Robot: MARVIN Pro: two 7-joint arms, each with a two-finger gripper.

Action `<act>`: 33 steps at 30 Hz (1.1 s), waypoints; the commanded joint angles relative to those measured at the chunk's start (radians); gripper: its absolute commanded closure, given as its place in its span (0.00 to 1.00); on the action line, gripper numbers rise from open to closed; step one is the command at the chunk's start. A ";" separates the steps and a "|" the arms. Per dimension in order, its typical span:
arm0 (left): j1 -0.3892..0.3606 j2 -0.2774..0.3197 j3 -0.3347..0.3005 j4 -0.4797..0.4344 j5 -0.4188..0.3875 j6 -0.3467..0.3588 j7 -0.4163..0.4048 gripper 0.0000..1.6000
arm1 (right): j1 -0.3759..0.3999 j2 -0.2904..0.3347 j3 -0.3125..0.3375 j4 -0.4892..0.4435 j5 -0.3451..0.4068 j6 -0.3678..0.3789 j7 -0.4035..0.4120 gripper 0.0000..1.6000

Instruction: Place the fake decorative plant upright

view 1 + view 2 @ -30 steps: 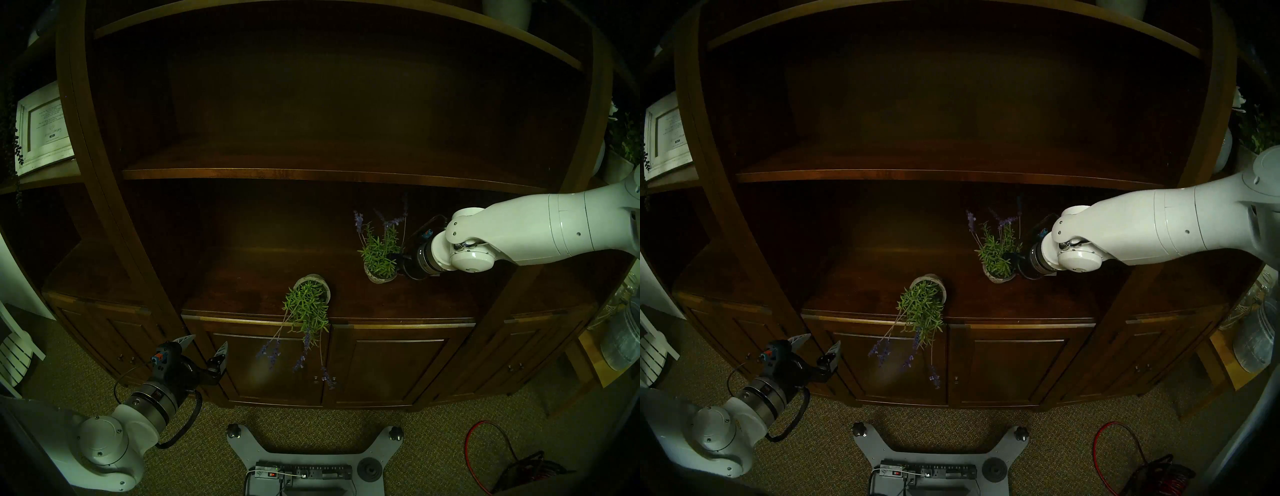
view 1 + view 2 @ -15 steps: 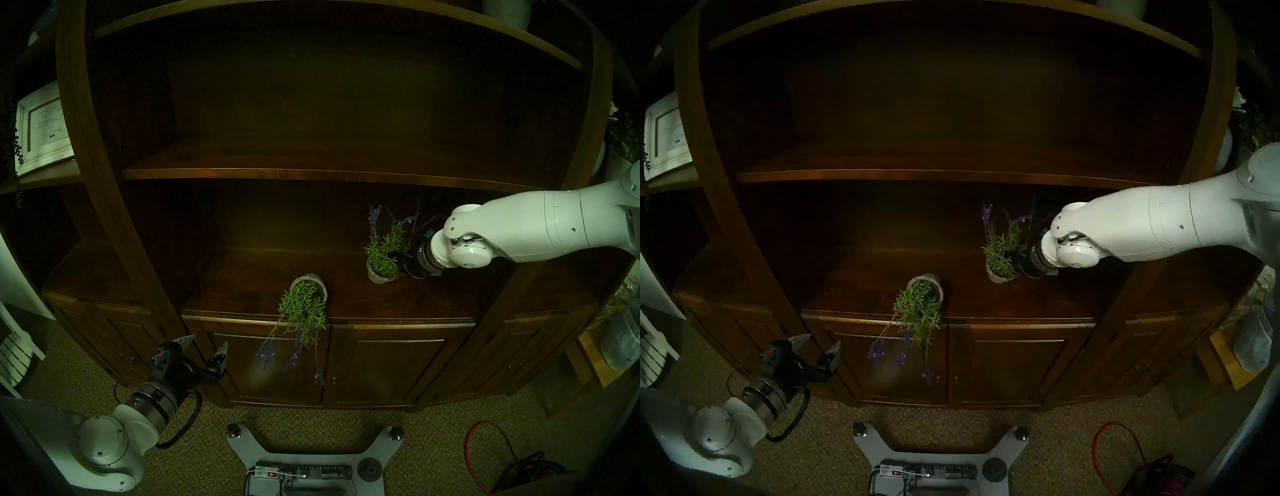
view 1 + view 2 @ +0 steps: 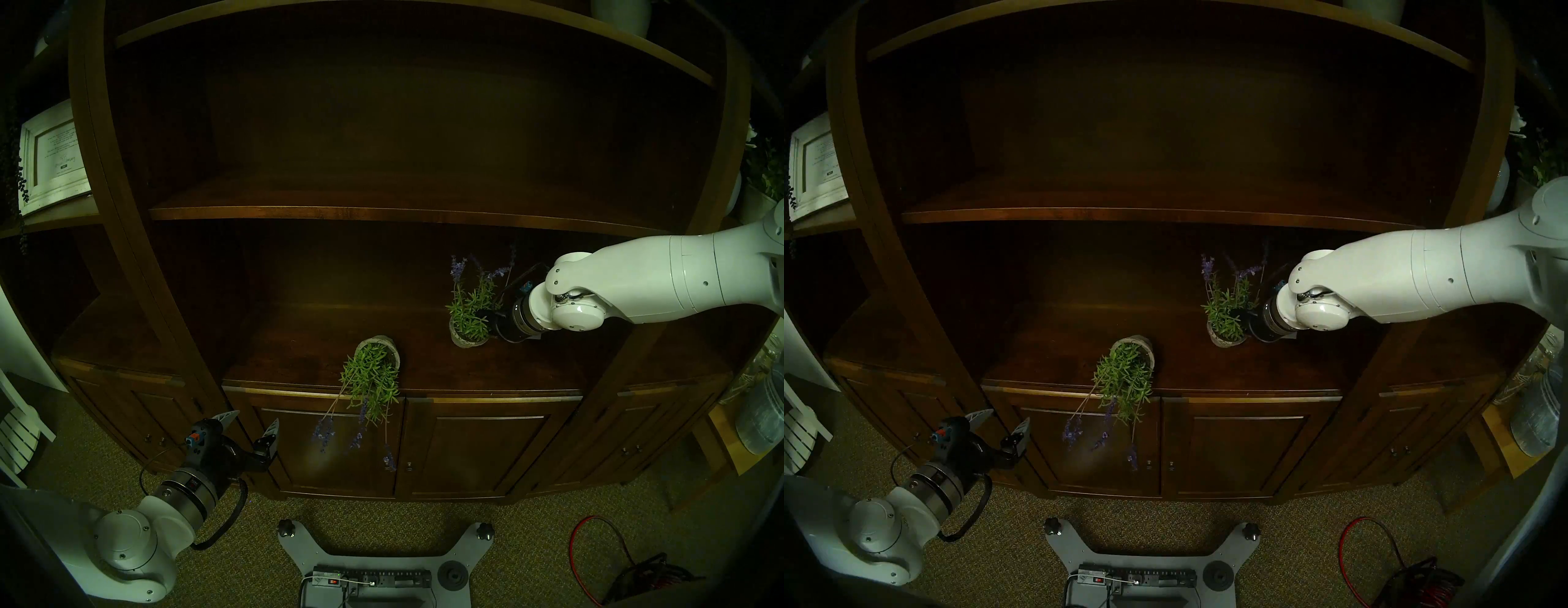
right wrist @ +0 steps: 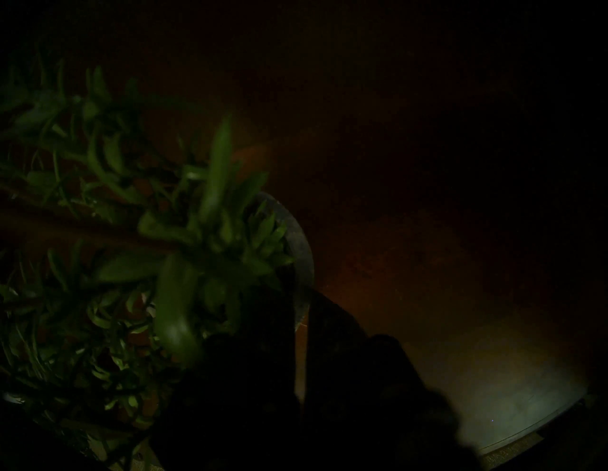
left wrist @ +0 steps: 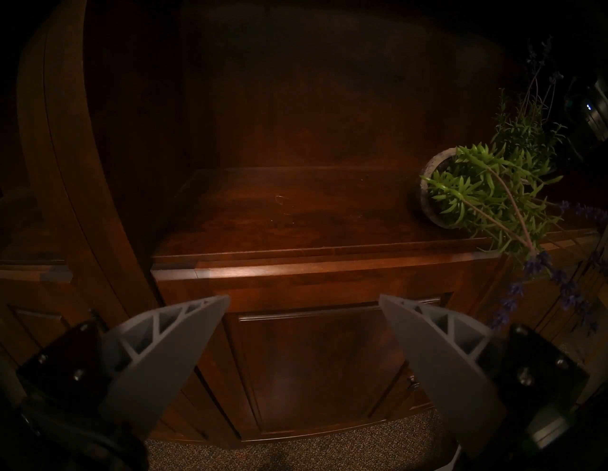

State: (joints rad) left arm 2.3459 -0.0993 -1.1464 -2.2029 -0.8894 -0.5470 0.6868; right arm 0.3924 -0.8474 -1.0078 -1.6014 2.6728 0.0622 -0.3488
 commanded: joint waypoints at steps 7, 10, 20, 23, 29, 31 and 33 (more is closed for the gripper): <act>-0.010 -0.001 -0.010 -0.008 0.001 -0.006 0.001 0.00 | 0.054 0.020 0.008 -0.007 -0.012 -0.004 -0.006 1.00; -0.010 -0.001 -0.010 -0.008 0.001 -0.006 0.001 0.00 | 0.046 0.015 0.009 0.001 -0.012 -0.003 -0.004 1.00; -0.010 -0.001 -0.010 -0.008 0.001 -0.007 0.001 0.00 | 0.033 0.005 0.012 0.018 -0.008 0.001 -0.001 1.00; -0.010 -0.001 -0.010 -0.008 0.001 -0.007 0.001 0.00 | 0.033 0.005 0.012 0.019 -0.008 0.002 -0.001 1.00; -0.010 -0.001 -0.010 -0.008 0.001 -0.007 0.001 0.00 | 0.036 0.006 0.011 0.017 -0.007 0.004 -0.001 1.00; -0.010 -0.001 -0.010 -0.008 0.001 -0.007 0.001 0.00 | 0.040 0.008 0.010 0.015 -0.007 0.005 -0.002 1.00; -0.010 -0.001 -0.010 -0.008 0.001 -0.007 0.001 0.00 | 0.044 0.009 0.010 0.015 -0.008 0.007 -0.003 1.00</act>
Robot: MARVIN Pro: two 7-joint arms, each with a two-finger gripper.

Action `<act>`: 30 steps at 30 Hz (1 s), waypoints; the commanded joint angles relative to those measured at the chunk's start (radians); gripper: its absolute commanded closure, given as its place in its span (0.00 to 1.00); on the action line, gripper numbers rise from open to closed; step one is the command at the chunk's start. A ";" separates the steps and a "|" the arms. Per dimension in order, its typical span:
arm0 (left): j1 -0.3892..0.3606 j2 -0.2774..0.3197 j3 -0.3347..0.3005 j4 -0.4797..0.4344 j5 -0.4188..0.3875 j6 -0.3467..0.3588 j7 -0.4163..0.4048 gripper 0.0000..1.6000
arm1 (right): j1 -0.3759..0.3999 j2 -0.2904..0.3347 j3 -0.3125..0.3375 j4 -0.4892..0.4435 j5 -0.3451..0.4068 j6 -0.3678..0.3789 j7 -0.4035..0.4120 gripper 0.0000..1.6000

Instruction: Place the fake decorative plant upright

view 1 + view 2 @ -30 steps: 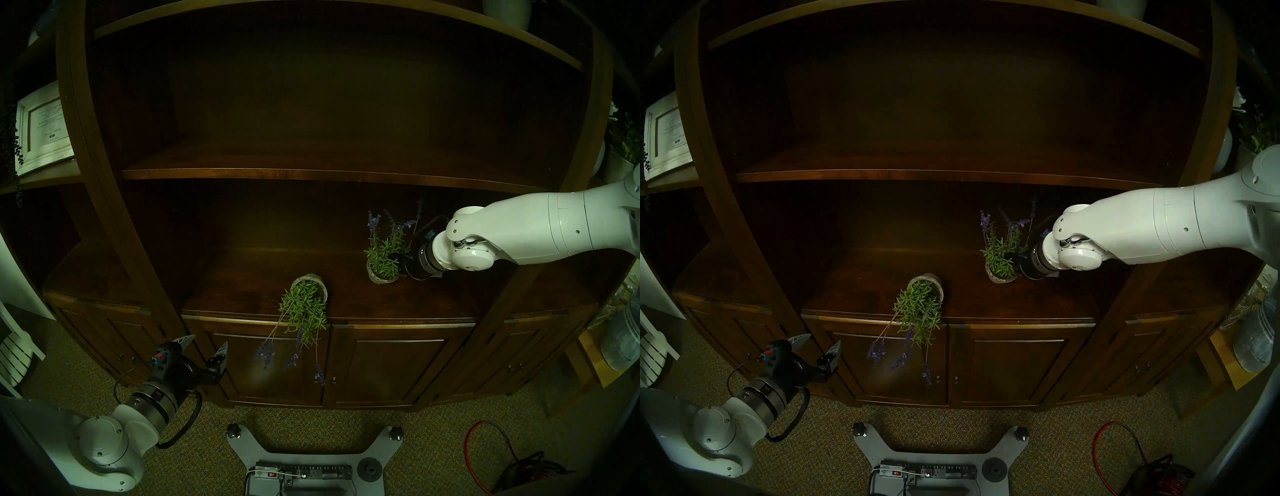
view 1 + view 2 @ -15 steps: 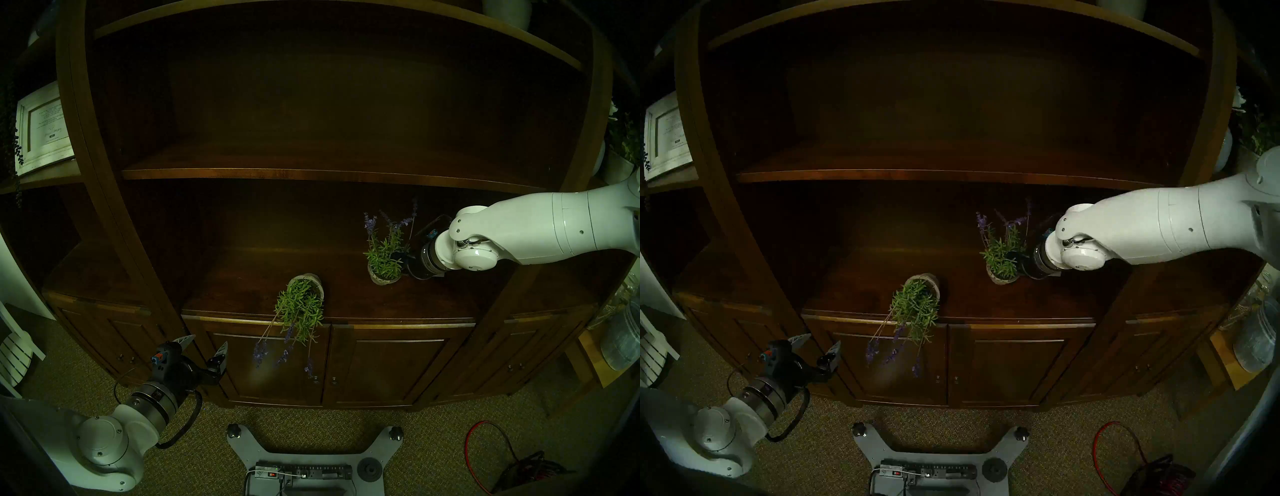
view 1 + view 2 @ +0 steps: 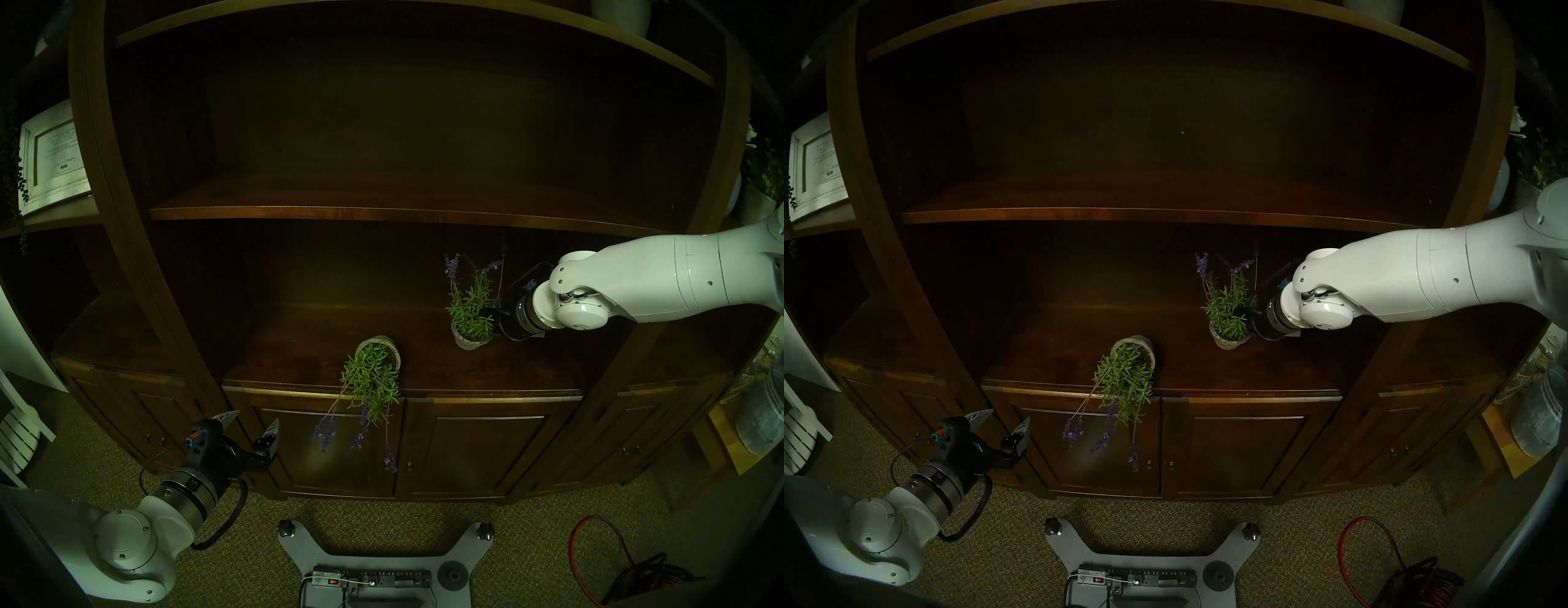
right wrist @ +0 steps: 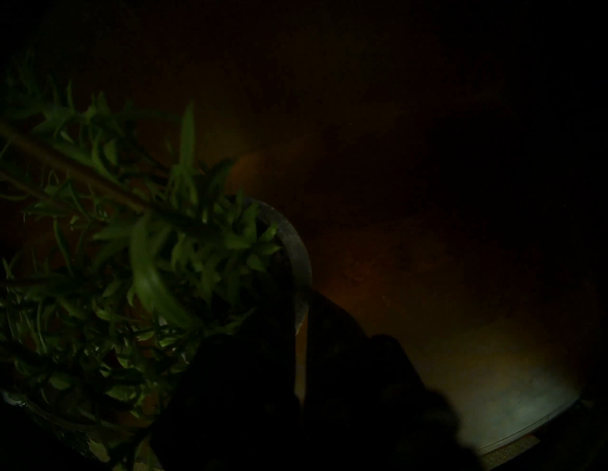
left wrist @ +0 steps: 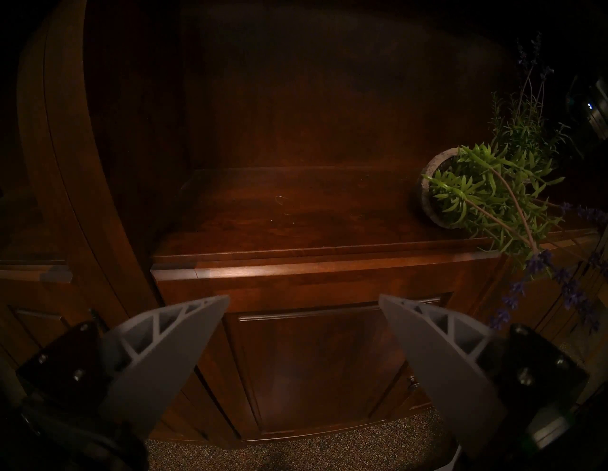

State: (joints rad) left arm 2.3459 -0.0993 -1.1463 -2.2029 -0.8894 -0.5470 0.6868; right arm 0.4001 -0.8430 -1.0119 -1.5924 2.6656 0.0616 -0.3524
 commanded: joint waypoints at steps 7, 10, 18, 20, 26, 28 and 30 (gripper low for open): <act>-0.010 -0.001 -0.010 -0.008 0.001 -0.006 0.001 0.00 | 0.044 0.008 0.014 0.002 -0.002 0.009 -0.002 1.00; -0.010 -0.001 -0.010 -0.008 0.001 -0.006 0.001 0.00 | 0.046 0.009 0.014 0.001 -0.002 0.011 -0.003 1.00; -0.010 -0.001 -0.010 -0.008 0.001 -0.006 0.001 0.00 | 0.048 0.009 0.016 0.001 -0.003 0.015 -0.007 1.00; -0.010 -0.001 -0.010 -0.008 0.001 -0.006 0.001 0.00 | 0.047 0.009 0.017 0.003 -0.002 0.017 -0.007 1.00; -0.010 -0.001 -0.010 -0.008 0.001 -0.006 0.001 0.00 | 0.049 0.005 0.021 0.008 -0.001 0.021 -0.011 1.00; -0.010 -0.001 -0.010 -0.008 0.001 -0.006 0.001 0.00 | 0.050 0.005 0.021 0.009 -0.001 0.023 -0.012 1.00; -0.010 -0.001 -0.010 -0.008 0.001 -0.006 0.001 0.00 | 0.051 0.005 0.022 0.010 -0.001 0.027 -0.011 1.00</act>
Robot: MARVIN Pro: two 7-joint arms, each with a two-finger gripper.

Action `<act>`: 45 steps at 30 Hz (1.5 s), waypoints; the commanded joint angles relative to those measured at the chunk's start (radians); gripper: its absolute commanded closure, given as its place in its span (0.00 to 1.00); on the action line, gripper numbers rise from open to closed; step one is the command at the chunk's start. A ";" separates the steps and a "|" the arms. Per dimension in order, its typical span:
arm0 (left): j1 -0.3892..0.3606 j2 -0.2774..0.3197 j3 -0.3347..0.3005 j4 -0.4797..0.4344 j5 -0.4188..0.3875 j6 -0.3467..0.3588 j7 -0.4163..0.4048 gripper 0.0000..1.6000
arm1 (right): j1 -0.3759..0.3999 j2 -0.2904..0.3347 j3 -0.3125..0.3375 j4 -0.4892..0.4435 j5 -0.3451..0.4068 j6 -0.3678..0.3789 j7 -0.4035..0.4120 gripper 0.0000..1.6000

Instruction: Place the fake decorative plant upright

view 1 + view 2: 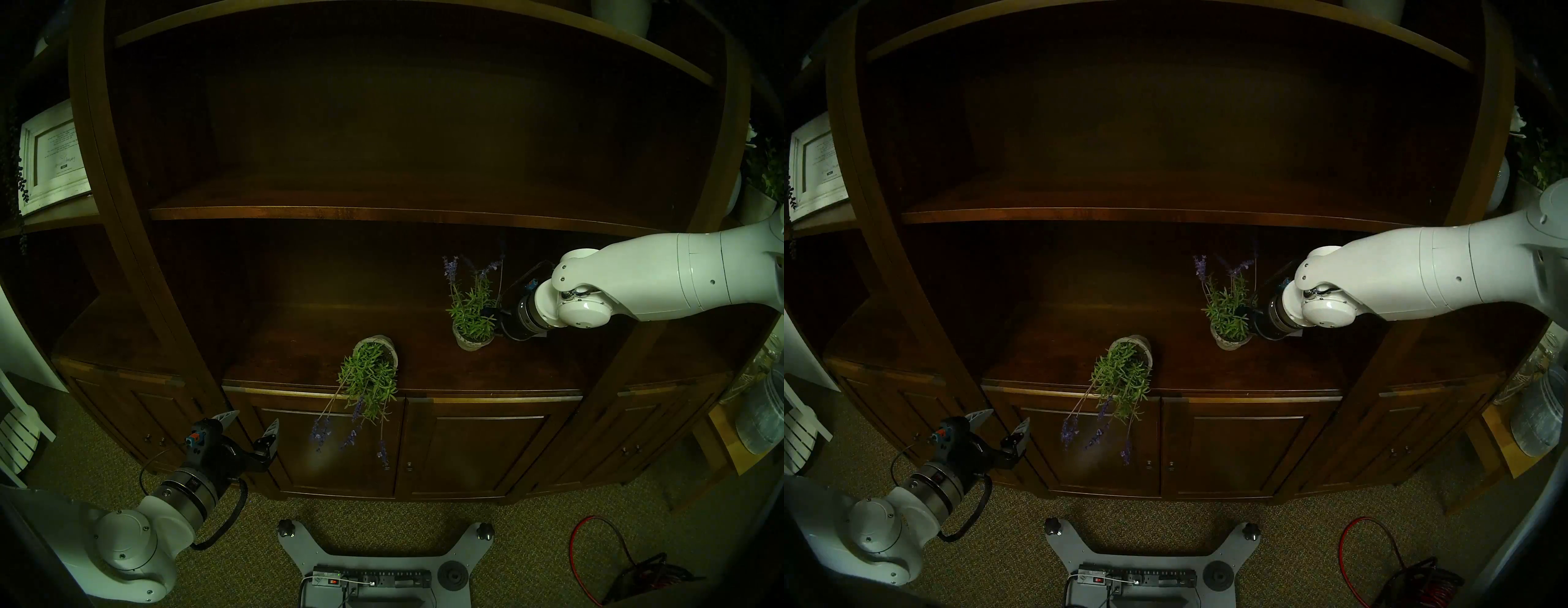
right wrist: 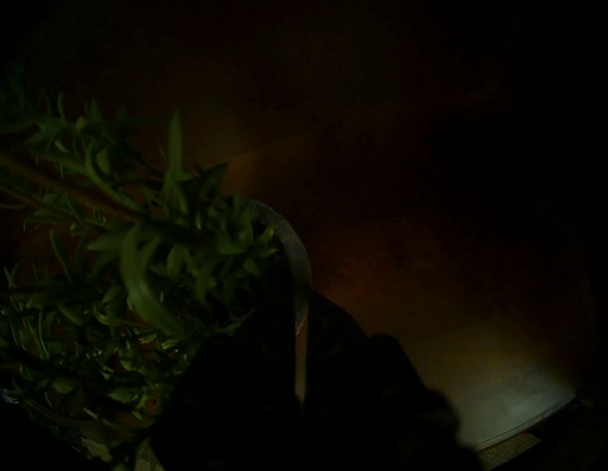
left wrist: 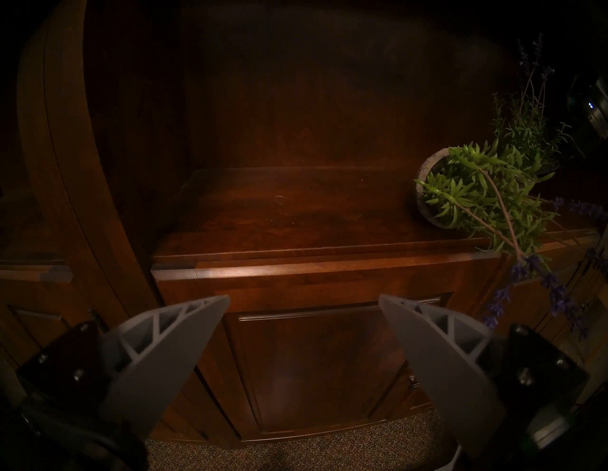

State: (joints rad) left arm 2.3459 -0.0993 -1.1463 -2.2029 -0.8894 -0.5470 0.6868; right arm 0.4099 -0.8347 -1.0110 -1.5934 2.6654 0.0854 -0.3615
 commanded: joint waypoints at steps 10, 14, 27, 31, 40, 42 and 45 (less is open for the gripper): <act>-0.010 -0.001 -0.010 -0.008 0.001 -0.006 0.001 0.00 | 0.058 0.008 0.021 0.012 0.001 0.022 -0.004 1.00; -0.010 -0.001 -0.010 -0.008 0.001 -0.006 0.001 0.00 | 0.063 0.011 0.021 0.014 0.002 0.030 -0.006 1.00; -0.010 -0.001 -0.010 -0.008 0.001 -0.006 0.001 0.00 | 0.061 0.014 0.024 0.027 0.008 0.051 -0.011 1.00; -0.010 -0.001 -0.010 -0.008 0.001 -0.006 0.001 0.00 | 0.063 0.016 0.025 0.028 0.008 0.052 -0.014 1.00; -0.010 -0.001 -0.010 -0.008 0.001 -0.006 0.001 0.00 | 0.062 0.018 0.022 0.034 0.012 0.057 -0.021 1.00; -0.010 -0.001 -0.010 -0.008 0.001 -0.006 0.001 0.00 | 0.062 0.019 0.021 0.038 0.013 0.059 -0.021 1.00; -0.010 -0.001 -0.010 -0.008 0.001 -0.006 0.001 0.00 | 0.062 0.019 0.020 0.040 0.013 0.060 -0.022 1.00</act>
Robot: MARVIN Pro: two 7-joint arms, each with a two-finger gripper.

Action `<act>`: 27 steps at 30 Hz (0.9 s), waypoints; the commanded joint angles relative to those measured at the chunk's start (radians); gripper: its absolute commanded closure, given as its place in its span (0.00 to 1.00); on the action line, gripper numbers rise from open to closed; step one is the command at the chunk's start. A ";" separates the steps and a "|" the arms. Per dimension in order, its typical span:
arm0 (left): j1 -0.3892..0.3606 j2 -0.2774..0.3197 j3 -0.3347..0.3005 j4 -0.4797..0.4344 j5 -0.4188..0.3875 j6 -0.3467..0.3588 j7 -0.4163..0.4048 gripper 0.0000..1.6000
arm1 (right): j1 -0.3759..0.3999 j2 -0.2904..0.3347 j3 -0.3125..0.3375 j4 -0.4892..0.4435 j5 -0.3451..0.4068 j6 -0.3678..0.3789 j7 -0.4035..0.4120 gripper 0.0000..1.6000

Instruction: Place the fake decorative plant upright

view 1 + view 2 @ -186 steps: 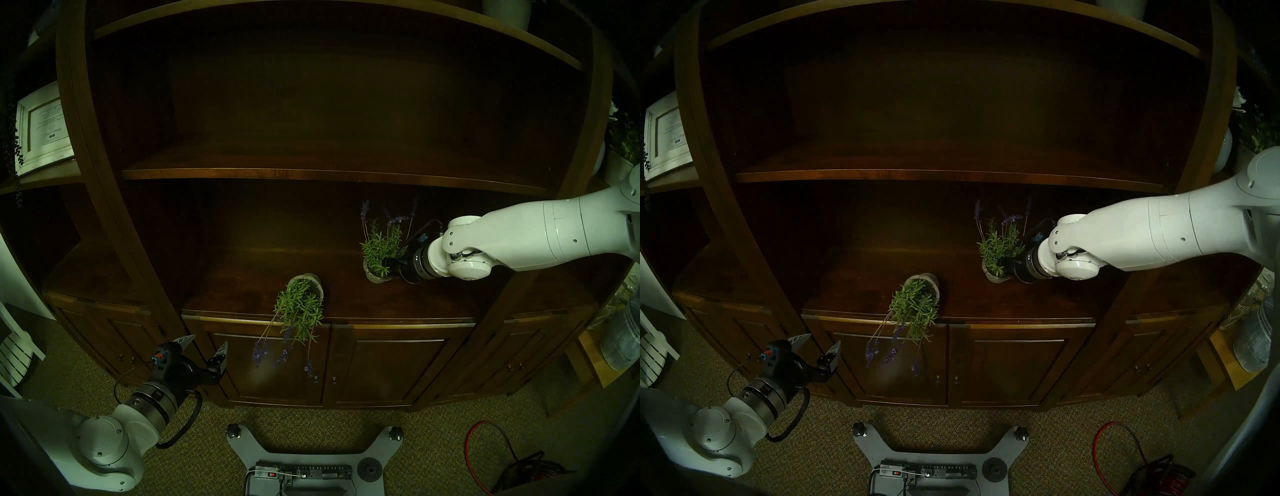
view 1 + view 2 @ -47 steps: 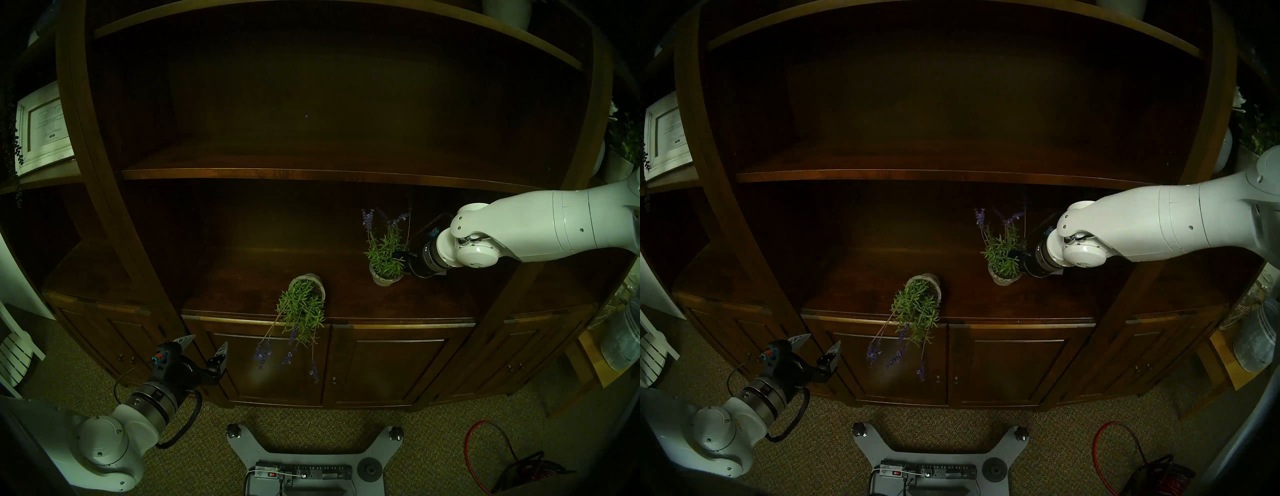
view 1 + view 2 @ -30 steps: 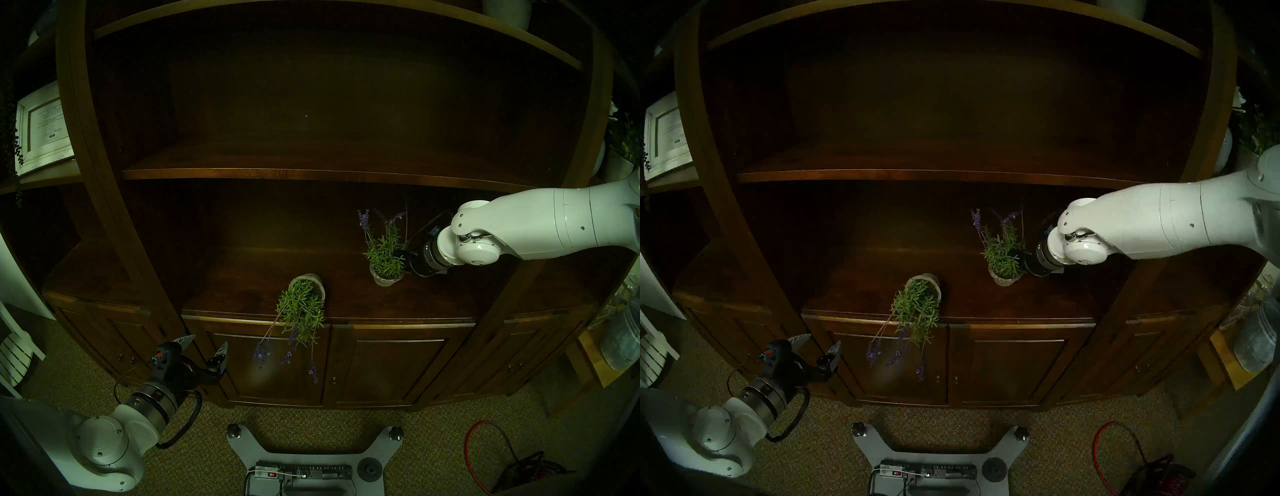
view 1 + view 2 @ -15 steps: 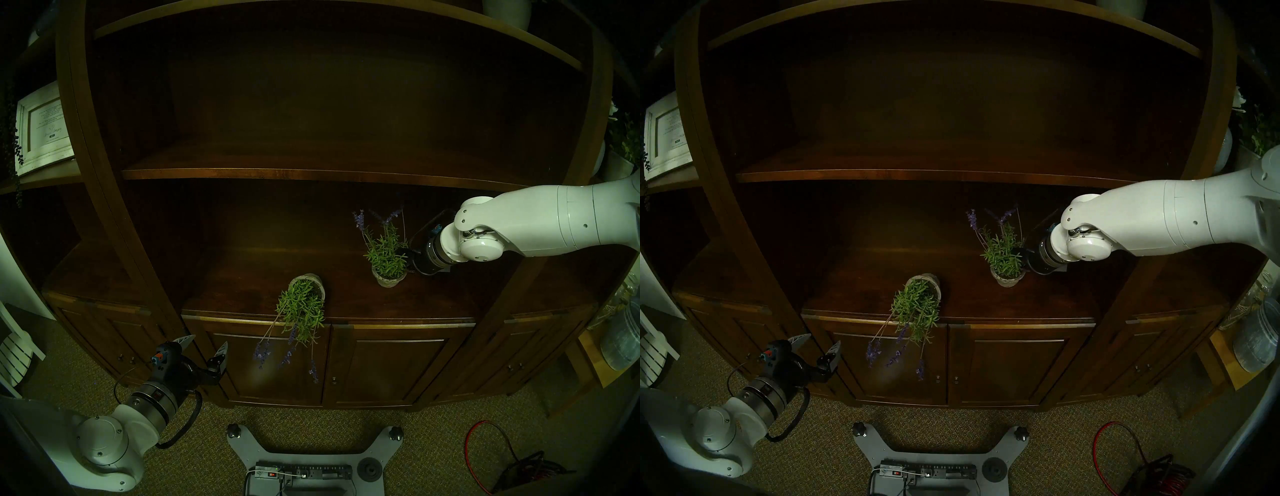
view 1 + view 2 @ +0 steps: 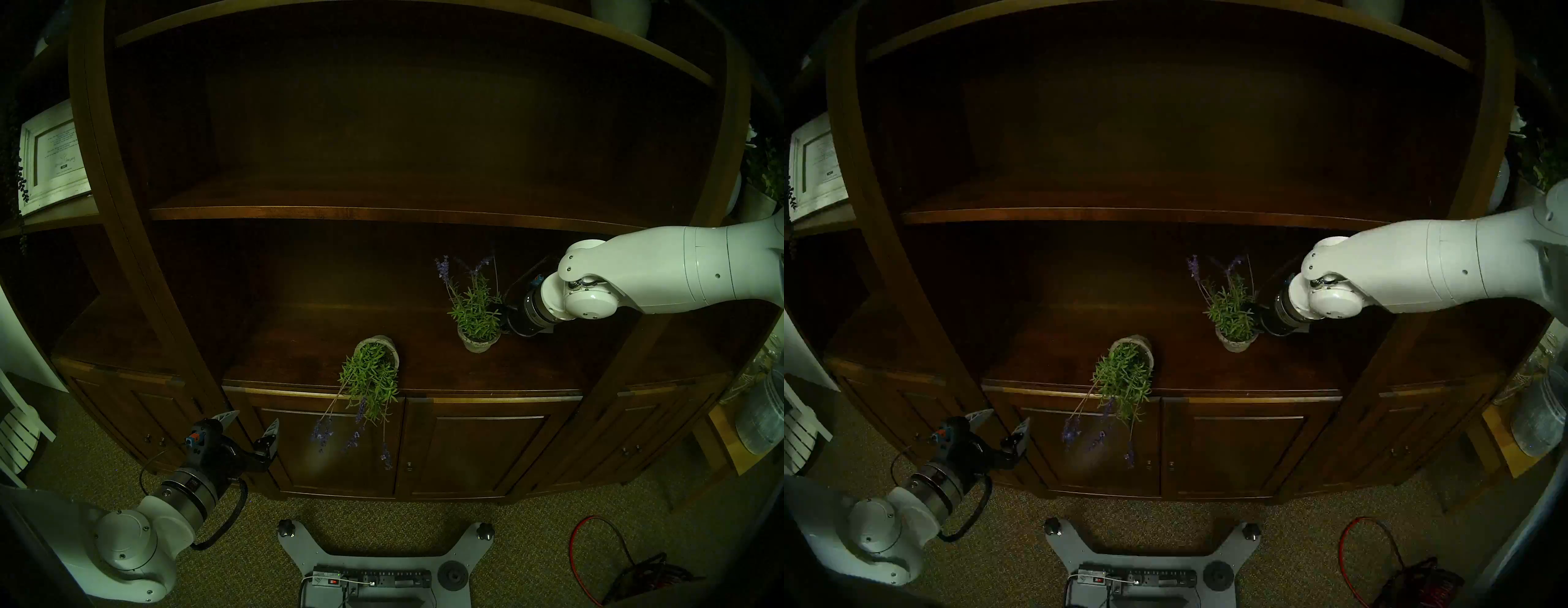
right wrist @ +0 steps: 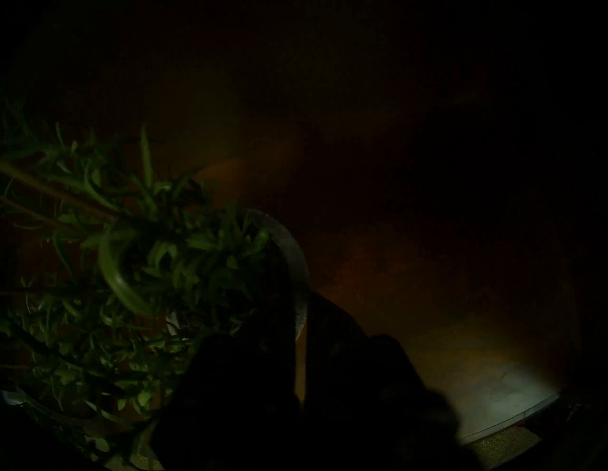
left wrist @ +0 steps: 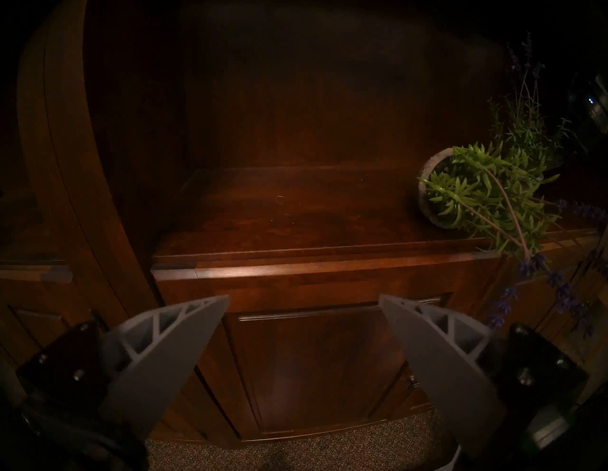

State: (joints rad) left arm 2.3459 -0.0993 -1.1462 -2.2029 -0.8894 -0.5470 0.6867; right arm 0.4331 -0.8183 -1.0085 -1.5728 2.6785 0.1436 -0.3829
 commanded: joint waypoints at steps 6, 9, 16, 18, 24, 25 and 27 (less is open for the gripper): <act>-0.010 -0.001 -0.010 -0.008 0.001 -0.007 0.001 0.00 | 0.023 -0.003 0.016 0.039 0.010 0.003 -0.004 1.00; -0.010 -0.001 -0.011 -0.008 0.001 -0.007 0.001 0.00 | 0.020 -0.004 0.016 0.042 0.012 0.003 -0.003 1.00; -0.009 -0.001 -0.011 -0.008 0.001 -0.007 0.001 0.00 | -0.002 -0.018 0.016 0.057 0.016 0.007 0.007 1.00; -0.009 -0.001 -0.011 -0.009 0.001 -0.007 0.001 0.00 | -0.005 -0.019 0.016 0.058 0.016 0.007 0.009 1.00; -0.009 -0.001 -0.011 -0.009 0.001 -0.007 0.001 0.00 | -0.006 -0.021 0.014 0.055 0.015 0.006 0.015 1.00; -0.009 -0.001 -0.011 -0.009 0.001 -0.007 0.001 0.00 | -0.005 -0.021 0.014 0.054 0.015 0.005 0.016 1.00; -0.009 -0.001 -0.011 -0.008 0.001 -0.007 0.001 0.00 | -0.005 -0.022 0.013 0.053 0.014 0.004 0.018 1.00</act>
State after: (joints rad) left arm 2.3459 -0.0993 -1.1462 -2.2029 -0.8894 -0.5470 0.6867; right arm 0.4082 -0.8363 -1.0108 -1.5232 2.6977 0.1501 -0.3753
